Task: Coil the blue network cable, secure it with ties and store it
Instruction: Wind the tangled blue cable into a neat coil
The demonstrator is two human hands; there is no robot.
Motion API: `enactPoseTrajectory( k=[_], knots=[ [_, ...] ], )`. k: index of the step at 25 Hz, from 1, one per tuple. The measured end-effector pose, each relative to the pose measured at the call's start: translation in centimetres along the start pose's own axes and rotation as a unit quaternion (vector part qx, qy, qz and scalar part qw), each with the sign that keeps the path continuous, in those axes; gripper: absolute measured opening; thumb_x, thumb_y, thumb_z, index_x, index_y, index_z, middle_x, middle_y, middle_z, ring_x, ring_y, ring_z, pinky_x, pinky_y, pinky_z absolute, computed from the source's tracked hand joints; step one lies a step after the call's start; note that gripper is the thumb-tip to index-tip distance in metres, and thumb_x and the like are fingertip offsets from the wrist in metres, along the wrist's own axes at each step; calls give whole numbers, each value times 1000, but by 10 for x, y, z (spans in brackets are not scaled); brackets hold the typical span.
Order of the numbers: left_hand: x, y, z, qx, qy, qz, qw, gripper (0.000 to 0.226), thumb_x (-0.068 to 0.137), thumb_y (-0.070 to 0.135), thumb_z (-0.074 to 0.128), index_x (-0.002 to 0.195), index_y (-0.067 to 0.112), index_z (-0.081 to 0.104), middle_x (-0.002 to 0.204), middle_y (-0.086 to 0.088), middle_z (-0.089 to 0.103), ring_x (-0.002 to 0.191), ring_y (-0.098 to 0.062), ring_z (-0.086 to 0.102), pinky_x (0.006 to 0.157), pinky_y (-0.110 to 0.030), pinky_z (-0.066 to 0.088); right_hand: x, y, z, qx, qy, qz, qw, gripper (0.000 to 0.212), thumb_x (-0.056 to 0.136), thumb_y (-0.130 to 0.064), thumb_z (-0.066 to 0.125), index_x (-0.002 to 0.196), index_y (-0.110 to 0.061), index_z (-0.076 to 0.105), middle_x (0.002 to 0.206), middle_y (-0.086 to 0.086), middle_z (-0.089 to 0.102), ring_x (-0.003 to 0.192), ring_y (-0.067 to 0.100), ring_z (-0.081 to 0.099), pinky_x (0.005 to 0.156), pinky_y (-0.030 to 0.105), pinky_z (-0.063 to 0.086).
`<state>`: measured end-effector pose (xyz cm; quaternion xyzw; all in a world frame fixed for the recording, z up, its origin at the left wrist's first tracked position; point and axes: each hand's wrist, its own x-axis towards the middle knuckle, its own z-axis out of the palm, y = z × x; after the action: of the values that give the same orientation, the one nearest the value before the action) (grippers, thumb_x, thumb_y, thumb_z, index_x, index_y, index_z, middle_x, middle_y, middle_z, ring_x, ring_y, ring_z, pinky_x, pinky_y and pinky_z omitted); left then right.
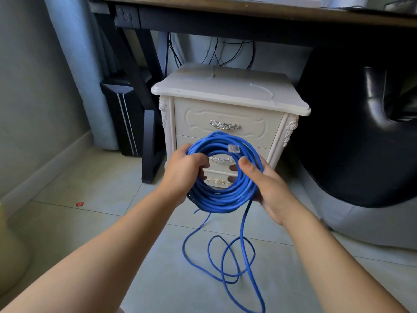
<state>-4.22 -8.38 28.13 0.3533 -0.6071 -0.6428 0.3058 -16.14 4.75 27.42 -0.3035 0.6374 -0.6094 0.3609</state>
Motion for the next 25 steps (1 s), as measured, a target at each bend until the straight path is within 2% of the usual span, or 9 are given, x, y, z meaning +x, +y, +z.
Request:
enactPoseTrajectory(
  k=[4, 7, 9, 12, 15, 17, 20, 22, 25],
  knots=[
    [-5, -1, 11, -140, 74, -50, 986, 11, 76, 0, 53, 81, 10, 54, 66, -4, 45, 62, -20, 45, 66, -38, 54, 1, 11, 23, 81, 87, -10, 993, 44, 77, -17, 79, 114, -25, 57, 93, 3, 71, 92, 25, 71, 81, 43, 58],
    [-14, -7, 24, -208, 83, -82, 971, 13, 80, 3, 54, 90, 10, 55, 71, -6, 48, 68, -21, 49, 83, -48, 56, 4, 17, 34, 158, 153, 14, 975, 36, 80, -5, 71, 110, -20, 58, 85, 5, 70, 82, 26, 72, 82, 47, 56],
    [-16, -12, 25, -193, 36, -84, 977, 17, 78, 6, 60, 93, 11, 54, 74, -6, 52, 71, -21, 52, 90, -51, 52, 8, 19, 29, 177, 189, 22, 966, 32, 79, -1, 68, 103, -20, 60, 86, 8, 68, 82, 30, 71, 84, 51, 55],
    [-14, -13, 15, -74, -112, -89, 987, 48, 71, 17, 73, 114, 10, 52, 90, -8, 62, 82, -18, 63, 84, -40, 51, 15, 18, 15, 172, 231, 7, 958, 35, 74, 3, 67, 97, -22, 61, 83, 8, 65, 82, 32, 67, 81, 49, 56],
    [-9, -4, -1, -55, -216, -78, 972, 91, 61, 35, 82, 140, 36, 37, 123, 4, 62, 113, -15, 62, 97, -44, 49, 17, 12, 7, 83, 242, -23, 966, 50, 58, 2, 66, 99, -26, 62, 84, 5, 63, 82, 29, 62, 78, 46, 55],
    [-3, 4, -11, -67, -237, -41, 968, 103, 58, 42, 81, 146, 47, 28, 139, 10, 51, 124, -12, 55, 101, -43, 46, 14, 7, 2, 6, 239, -61, 969, 52, 63, 6, 64, 100, -30, 62, 84, -1, 62, 79, 22, 60, 72, 40, 53],
    [-5, 8, -14, 80, -230, 45, 969, 102, 65, 27, 85, 149, 41, 28, 144, 14, 43, 116, -1, 58, 97, -26, 48, 9, 0, -1, -182, 200, -112, 956, 52, 70, 1, 64, 99, -41, 57, 91, -15, 66, 84, 12, 64, 77, 32, 52],
    [-9, 5, -12, 244, -202, 128, 940, 99, 70, 17, 83, 149, 41, 28, 141, 14, 40, 114, -4, 58, 95, -25, 50, 5, -1, 3, -287, 140, -145, 937, 58, 68, 0, 64, 104, -44, 56, 97, -17, 65, 91, 12, 63, 82, 31, 51],
    [-16, 1, -6, 306, -197, 174, 915, 85, 70, 16, 79, 142, 36, 40, 121, 13, 58, 96, 0, 63, 82, -20, 53, -1, 1, 10, -366, 81, -196, 906, 63, 66, 2, 62, 112, -41, 58, 106, -16, 61, 94, 10, 58, 82, 31, 50]
  ],
)
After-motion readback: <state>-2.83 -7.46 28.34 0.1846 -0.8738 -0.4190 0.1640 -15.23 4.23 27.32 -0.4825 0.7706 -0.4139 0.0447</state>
